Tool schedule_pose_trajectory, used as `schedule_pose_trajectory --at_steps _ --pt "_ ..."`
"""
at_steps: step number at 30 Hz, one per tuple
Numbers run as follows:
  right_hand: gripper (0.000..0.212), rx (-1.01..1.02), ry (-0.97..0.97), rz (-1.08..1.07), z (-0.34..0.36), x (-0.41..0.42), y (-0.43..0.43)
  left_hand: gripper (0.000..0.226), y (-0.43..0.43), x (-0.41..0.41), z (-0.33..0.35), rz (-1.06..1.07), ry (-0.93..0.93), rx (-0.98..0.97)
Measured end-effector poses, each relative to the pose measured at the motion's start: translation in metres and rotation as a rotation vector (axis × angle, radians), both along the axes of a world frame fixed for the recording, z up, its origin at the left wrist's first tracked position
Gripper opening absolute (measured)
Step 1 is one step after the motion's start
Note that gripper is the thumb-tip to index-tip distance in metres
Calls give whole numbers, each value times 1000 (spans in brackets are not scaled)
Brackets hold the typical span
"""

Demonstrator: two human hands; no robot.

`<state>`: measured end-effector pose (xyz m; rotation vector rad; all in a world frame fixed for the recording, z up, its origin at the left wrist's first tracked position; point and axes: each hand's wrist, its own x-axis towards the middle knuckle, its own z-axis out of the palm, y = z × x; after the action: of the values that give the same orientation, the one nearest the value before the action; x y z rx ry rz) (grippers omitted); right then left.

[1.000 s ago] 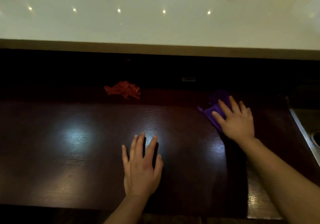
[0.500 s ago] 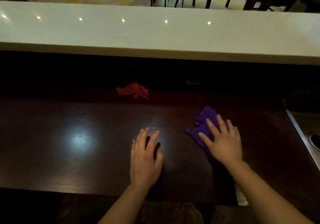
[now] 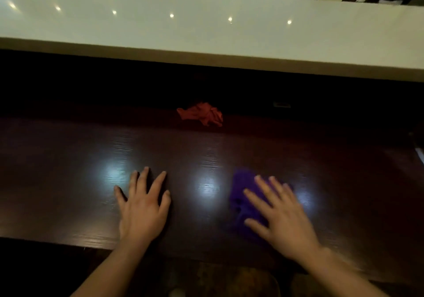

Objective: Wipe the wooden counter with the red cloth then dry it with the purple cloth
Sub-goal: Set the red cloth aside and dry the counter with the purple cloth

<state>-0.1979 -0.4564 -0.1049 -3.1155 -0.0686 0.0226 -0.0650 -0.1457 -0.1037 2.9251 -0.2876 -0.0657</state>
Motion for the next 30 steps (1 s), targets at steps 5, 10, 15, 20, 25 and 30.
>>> schedule_pose_trajectory --at_steps 5,10,15,20,25,30 --pt "74 85 25 -448 11 78 83 59 0 -2 1 -9 -15 -1" --pt "65 124 -8 -63 2 123 144 58 1 -3 2 2 -56 -46" --pt "64 136 55 -117 13 172 116 57 4 0 -3 6 -72 -34" --pt "64 178 17 -82 6 122 128 54 8 0 -8 0 -99 -52" --pt "67 -19 6 -224 -3 20 -6 58 6 1 -7 -46 -52 21" --pt "75 10 19 -798 11 -10 -35 60 1 -1 1 -163 -33 53"
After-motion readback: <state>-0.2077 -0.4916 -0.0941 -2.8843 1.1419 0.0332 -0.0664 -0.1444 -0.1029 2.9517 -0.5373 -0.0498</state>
